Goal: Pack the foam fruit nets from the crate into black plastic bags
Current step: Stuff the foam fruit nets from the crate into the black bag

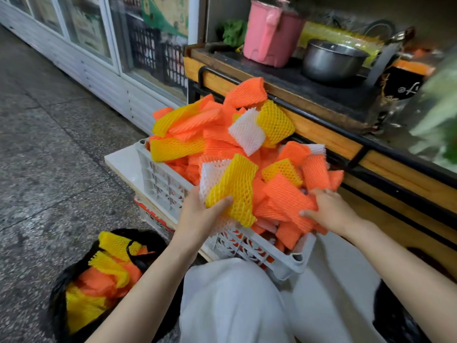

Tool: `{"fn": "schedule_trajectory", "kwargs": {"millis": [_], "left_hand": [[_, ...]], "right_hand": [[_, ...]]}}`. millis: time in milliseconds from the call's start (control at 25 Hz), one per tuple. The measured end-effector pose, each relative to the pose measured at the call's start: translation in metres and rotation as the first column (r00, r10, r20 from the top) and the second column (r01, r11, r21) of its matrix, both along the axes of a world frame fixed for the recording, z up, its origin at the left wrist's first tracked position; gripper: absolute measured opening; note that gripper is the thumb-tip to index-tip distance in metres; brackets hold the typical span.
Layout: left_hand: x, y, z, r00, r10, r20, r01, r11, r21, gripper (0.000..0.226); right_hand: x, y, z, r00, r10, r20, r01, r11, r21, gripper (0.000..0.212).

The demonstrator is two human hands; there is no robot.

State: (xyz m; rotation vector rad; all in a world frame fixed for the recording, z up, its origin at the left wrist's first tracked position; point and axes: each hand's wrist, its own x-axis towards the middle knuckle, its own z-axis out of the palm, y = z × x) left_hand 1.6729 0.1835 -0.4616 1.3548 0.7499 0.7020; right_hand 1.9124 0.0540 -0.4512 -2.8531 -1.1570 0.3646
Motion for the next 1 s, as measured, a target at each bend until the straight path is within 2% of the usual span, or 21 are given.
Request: {"fn": "schedule_trajectory", "kwargs": {"millis": [80, 160, 240, 320, 440, 520, 600, 680, 760, 880, 1000], "left_hand": [[0.002, -0.001, 0.0, 1.0, 0.016, -0.012, -0.016, 1.0, 0.019, 0.021], [0.002, 0.002, -0.003, 0.999, 0.048, -0.007, -0.047, 0.999, 0.022, 0.025], [0.003, 0.003, -0.005, 0.998, 0.061, 0.005, -0.061, 0.998, 0.013, 0.027], [0.004, 0.002, -0.006, 0.998, 0.06, 0.005, -0.06, 0.998, 0.008, 0.028], [0.003, 0.001, -0.008, 0.996, 0.085, 0.01, -0.085, 0.996, 0.02, 0.024], [0.0, 0.007, -0.009, 0.983, 0.183, 0.018, -0.184, 0.982, 0.034, 0.024], [0.0, 0.013, -0.01, 0.957, 0.289, -0.005, -0.288, 0.954, 0.082, 0.026], [0.004, 0.013, -0.009, 0.95, 0.311, -0.039, -0.302, 0.943, 0.142, 0.035], [0.012, 0.003, -0.007, 0.964, 0.264, -0.044, -0.256, 0.956, 0.141, 0.049], [0.019, -0.013, -0.005, 0.977, 0.214, 0.02, -0.214, 0.975, 0.058, 0.06], [0.014, -0.012, -0.007, 0.986, 0.163, 0.046, -0.164, 0.986, 0.024, 0.075]], "right_hand": [[-0.001, -0.002, 0.006, 0.998, 0.005, 0.059, -0.009, 0.998, 0.059, 0.058], [-0.002, -0.001, 0.008, 0.993, 0.043, 0.106, -0.044, 0.999, 0.015, 0.052], [-0.006, -0.001, 0.008, 0.997, 0.07, 0.043, -0.071, 0.997, 0.02, 0.04], [-0.008, -0.003, 0.005, 0.996, 0.095, -0.006, -0.094, 0.991, 0.096, 0.034], [-0.015, -0.006, 0.013, 0.991, 0.098, 0.093, -0.12, 0.955, 0.271, 0.031], [-0.023, -0.004, 0.031, 0.996, 0.028, 0.081, -0.063, 0.882, 0.467, 0.031], [-0.037, 0.002, 0.05, 0.999, -0.024, 0.038, -0.007, 0.758, 0.652, 0.033], [-0.059, 0.008, 0.06, 0.994, -0.012, 0.11, -0.073, 0.681, 0.728, 0.034], [-0.088, 0.016, 0.055, 0.984, 0.084, 0.159, -0.173, 0.683, 0.71, 0.034], [-0.123, 0.029, 0.033, 0.95, 0.302, 0.077, -0.275, 0.696, 0.663, 0.038], [-0.135, 0.034, 0.023, 0.887, 0.462, 0.019, -0.361, 0.665, 0.654, 0.042]]}}
